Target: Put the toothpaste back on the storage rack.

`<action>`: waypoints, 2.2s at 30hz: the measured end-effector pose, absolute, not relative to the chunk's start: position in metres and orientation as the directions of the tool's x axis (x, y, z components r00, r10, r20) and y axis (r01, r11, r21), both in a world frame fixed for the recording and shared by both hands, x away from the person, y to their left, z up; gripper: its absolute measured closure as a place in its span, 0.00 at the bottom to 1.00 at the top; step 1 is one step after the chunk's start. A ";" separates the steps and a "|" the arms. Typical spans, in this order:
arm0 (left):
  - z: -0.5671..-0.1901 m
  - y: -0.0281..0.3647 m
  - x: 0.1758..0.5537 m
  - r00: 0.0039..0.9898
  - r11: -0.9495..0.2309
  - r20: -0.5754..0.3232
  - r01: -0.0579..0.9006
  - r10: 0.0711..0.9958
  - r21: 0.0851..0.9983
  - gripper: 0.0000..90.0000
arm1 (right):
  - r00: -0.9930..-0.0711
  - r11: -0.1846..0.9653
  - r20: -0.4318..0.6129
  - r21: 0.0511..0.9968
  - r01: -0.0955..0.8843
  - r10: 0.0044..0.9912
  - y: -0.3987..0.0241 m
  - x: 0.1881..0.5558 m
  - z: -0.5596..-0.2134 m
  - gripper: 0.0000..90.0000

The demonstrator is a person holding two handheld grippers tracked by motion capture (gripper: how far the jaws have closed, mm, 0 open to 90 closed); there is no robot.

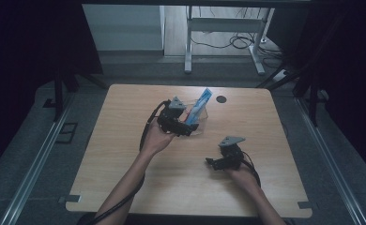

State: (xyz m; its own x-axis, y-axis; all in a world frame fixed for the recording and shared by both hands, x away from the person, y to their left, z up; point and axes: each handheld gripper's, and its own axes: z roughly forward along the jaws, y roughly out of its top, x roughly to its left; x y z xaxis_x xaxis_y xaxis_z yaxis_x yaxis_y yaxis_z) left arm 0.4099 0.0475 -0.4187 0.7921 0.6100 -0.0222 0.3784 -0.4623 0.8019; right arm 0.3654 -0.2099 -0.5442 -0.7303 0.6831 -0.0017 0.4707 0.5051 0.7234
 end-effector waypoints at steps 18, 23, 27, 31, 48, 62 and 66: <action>-0.424 0.075 0.387 0.774 -0.422 -0.050 0.398 0.632 0.815 0.15 | -0.731 0.505 -0.001 0.723 0.471 0.683 -0.210 0.365 -0.544 0.14; -0.427 0.084 0.379 0.768 -0.410 -0.054 0.398 0.638 0.821 0.15 | -0.730 0.505 -0.001 0.723 0.471 0.683 -0.210 0.365 -0.544 0.14; -0.430 0.091 0.373 0.764 -0.402 -0.054 0.397 0.643 0.825 0.15 | -0.731 0.505 0.000 0.722 0.472 0.683 -0.210 0.365 -0.544 0.14; -0.433 0.099 0.366 0.762 -0.401 -0.049 0.393 0.646 0.827 0.15 | -0.731 0.506 -0.001 0.723 0.471 0.682 -0.210 0.365 -0.544 0.14; -0.463 0.126 0.334 0.741 -0.395 -0.051 0.414 0.669 0.820 0.15 | -0.729 0.502 0.001 0.724 0.473 0.685 -0.210 0.365 -0.544 0.14; -0.496 0.144 0.314 0.713 -0.400 -0.057 0.455 0.699 0.795 0.15 | -0.729 0.504 0.000 0.723 0.473 0.684 -0.210 0.365 -0.544 0.14; -0.507 0.147 0.310 0.710 -0.406 -0.062 0.469 0.701 0.784 0.15 | -0.727 0.503 0.000 0.723 0.474 0.686 -0.209 0.365 -0.544 0.14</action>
